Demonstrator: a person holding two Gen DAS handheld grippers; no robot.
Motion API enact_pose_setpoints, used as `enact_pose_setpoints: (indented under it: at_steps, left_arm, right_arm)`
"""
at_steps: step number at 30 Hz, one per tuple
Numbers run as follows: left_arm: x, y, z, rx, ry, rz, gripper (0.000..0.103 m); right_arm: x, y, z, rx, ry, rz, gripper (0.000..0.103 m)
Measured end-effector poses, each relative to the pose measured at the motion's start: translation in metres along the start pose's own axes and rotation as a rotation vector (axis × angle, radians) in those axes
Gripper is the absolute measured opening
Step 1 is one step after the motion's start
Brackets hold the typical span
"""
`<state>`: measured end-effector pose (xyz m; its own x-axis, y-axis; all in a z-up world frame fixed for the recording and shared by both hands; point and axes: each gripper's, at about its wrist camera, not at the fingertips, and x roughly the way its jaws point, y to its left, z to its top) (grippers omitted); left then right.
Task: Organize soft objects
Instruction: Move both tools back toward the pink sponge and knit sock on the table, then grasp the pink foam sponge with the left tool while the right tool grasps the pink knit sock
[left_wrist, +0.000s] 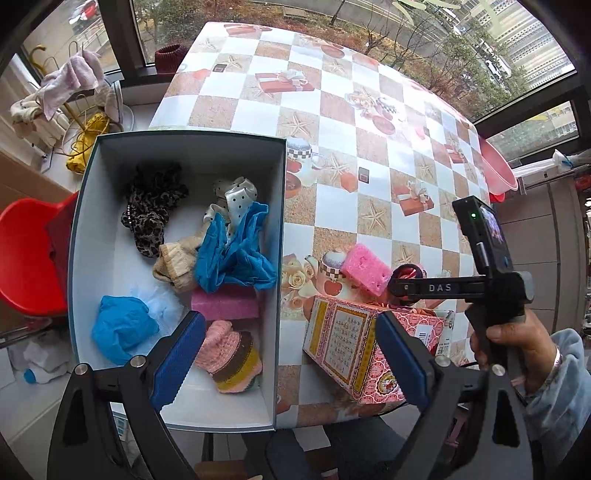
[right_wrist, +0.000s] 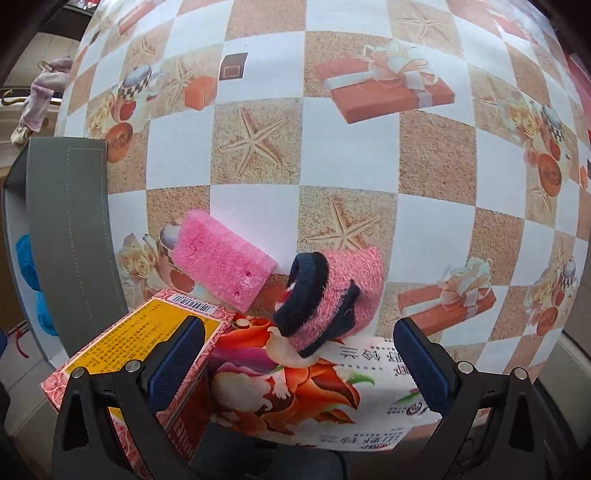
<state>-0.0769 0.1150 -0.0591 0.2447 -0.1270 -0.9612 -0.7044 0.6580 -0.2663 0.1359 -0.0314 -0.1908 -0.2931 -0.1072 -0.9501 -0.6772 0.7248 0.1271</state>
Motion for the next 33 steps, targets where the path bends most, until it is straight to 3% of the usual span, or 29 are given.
enact_pose_setpoints:
  at_steps: [5, 9, 12, 15, 17, 19, 25, 29, 32, 33]
  left_arm:
    - [0.005, -0.003, -0.001, -0.026, 0.018, 0.022, 0.094]
    - [0.008, -0.006, 0.000, -0.040, 0.023, 0.034, 0.094]
    - [0.008, -0.010, 0.001, -0.045, 0.021, 0.041, 0.094]
    - [0.007, -0.013, 0.004, -0.047, 0.014, 0.040, 0.094]
    - [0.008, -0.016, 0.006, -0.045, 0.014, 0.035, 0.094]
    - [0.010, -0.021, 0.008, -0.036, 0.017, 0.033, 0.094]
    - [0.016, -0.045, 0.017, 0.002, 0.027, 0.029, 0.094]
    - [0.021, -0.067, 0.023, 0.047, 0.038, 0.042, 0.094]
    - [0.026, -0.088, 0.029, 0.089, 0.040, 0.059, 0.094]
    - [0.028, -0.095, 0.031, 0.104, 0.041, 0.066, 0.094]
  right_arm:
    - [0.022, 0.012, 0.014, -0.086, 0.060, 0.027, 0.103]
    - [0.035, 0.020, 0.020, -0.153, 0.073, -0.047, 0.103]
    - [0.027, 0.016, 0.030, -0.157, -0.009, -0.094, 0.103]
    - [-0.005, -0.008, 0.042, -0.053, -0.180, -0.158, 0.103]
    - [-0.022, -0.032, 0.046, 0.043, -0.219, -0.072, 0.103]
    - [-0.028, -0.053, 0.043, 0.116, -0.200, 0.037, 0.103]
    - [-0.011, -0.063, 0.016, 0.098, -0.082, 0.141, 0.103]
    - [0.012, -0.052, 0.001, 0.058, 0.002, 0.104, 0.103]
    - [0.020, -0.066, -0.008, 0.072, 0.012, 0.092, 0.103]
    - [0.021, -0.072, -0.011, 0.083, 0.010, 0.092, 0.098]
